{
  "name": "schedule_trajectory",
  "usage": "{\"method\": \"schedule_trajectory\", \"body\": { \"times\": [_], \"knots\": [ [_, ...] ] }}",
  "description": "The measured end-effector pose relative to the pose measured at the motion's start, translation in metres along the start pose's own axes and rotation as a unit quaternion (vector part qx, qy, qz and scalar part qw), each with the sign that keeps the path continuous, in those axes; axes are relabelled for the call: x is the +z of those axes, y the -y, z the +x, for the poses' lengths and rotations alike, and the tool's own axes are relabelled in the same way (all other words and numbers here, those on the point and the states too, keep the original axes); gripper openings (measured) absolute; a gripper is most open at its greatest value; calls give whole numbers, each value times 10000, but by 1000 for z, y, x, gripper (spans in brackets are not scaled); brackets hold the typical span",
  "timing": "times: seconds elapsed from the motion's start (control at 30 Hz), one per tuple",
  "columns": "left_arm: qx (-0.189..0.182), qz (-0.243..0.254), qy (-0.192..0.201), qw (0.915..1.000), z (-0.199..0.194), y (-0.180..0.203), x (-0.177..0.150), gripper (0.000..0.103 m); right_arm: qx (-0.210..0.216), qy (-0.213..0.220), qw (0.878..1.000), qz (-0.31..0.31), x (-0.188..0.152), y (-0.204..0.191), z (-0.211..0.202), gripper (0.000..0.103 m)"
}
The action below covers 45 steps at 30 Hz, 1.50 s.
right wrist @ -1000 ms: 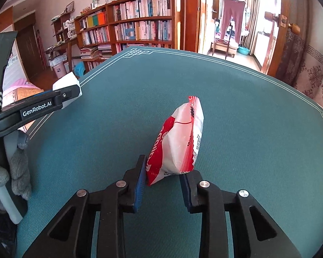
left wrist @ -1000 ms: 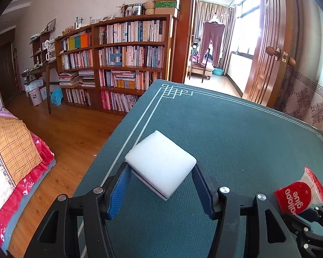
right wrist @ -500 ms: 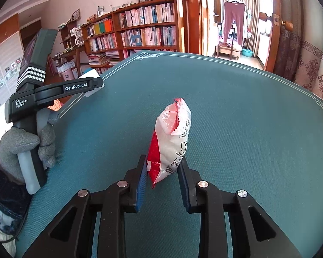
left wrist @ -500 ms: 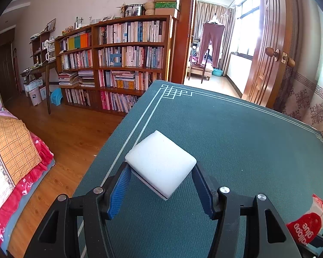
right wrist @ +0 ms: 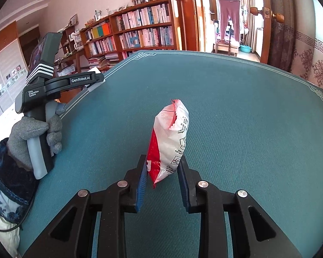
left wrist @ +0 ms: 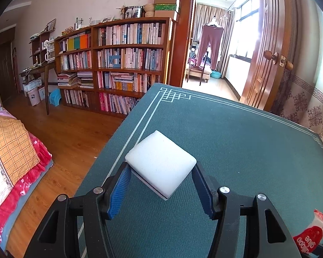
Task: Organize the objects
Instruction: 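Carry the glue packet and white block toward the clear bowl with both grippers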
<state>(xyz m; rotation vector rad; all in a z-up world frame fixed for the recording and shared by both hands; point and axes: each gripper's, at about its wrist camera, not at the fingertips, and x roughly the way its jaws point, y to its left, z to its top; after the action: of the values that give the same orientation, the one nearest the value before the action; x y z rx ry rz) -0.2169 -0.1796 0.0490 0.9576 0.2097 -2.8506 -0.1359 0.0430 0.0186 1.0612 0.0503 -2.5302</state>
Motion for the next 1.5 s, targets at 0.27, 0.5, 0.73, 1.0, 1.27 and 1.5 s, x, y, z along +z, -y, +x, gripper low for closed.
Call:
{"method": "schedule_trajectory", "body": {
  "times": [0.27,0.5,0.73,1.0,1.27,1.5],
  "knots": [
    [-214,50,224,9995,-18,7,7,62,-23,110,9999,108,-14,11,-31,29],
    [-333,305,282,9986,-28,29,4,62,-21,166,9997,199,-27,21,-59,28],
    [-493,761,123,9958,-37,63,-13,62,104,87,9995,271,-43,30,-73,26],
    [-678,1143,92,9911,-62,89,-31,62,177,80,9989,419,-53,42,-83,26],
    [-935,1141,31,9891,-83,102,-45,62,175,-165,9980,584,-57,54,-59,30],
    [-999,1172,-33,9881,-93,111,-53,62,222,-105,9964,814,-56,64,-56,29]
  ]
}}
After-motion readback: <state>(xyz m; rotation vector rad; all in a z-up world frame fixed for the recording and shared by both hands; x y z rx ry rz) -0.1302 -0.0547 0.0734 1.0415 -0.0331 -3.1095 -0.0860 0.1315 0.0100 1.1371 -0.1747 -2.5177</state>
